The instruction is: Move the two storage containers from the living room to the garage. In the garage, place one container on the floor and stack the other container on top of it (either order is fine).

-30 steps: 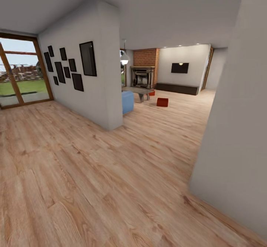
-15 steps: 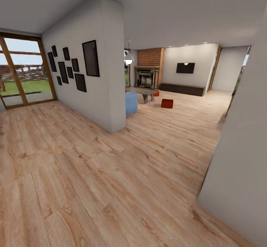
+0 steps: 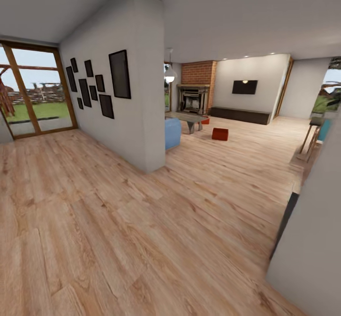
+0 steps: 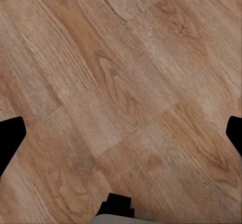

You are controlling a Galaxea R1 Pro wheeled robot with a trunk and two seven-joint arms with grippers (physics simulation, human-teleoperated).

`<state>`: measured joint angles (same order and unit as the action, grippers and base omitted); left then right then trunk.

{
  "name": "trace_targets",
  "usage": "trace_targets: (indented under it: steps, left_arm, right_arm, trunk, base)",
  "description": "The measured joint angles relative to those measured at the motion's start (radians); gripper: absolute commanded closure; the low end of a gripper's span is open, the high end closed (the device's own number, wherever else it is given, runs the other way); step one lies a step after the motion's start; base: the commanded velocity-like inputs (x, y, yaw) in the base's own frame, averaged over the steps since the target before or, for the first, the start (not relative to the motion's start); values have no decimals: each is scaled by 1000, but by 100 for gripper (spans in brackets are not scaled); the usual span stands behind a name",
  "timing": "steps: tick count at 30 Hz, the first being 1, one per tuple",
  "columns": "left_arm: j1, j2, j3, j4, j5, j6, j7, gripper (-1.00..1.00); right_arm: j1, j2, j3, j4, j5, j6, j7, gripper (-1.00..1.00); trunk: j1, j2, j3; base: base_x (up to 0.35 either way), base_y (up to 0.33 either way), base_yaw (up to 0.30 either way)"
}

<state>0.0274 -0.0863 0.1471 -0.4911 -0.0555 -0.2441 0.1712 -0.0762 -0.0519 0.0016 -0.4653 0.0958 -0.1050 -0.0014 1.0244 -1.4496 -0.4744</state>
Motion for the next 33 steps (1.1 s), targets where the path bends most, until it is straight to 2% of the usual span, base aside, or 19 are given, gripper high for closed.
trace_targets:
  steps: [7,20,33]
  left_arm:
    - [0,0,0,0,0,0,0,-100]
    - [0,0,0,0,0,0,0,-100]
    - [0,0,0,0,0,0,0,-100]
  right_arm:
    - [0,0,0,0,0,0,0,-100]
    - [0,0,0,0,0,0,0,-100]
    - [0,0,-4,0,-3,0,0,-100]
  trunk:
    - [0,0,0]
    - [0,0,0]
    - [0,0,0]
  base:
    - [327,0,194]
    - [327,0,10]
    - [327,0,-228]
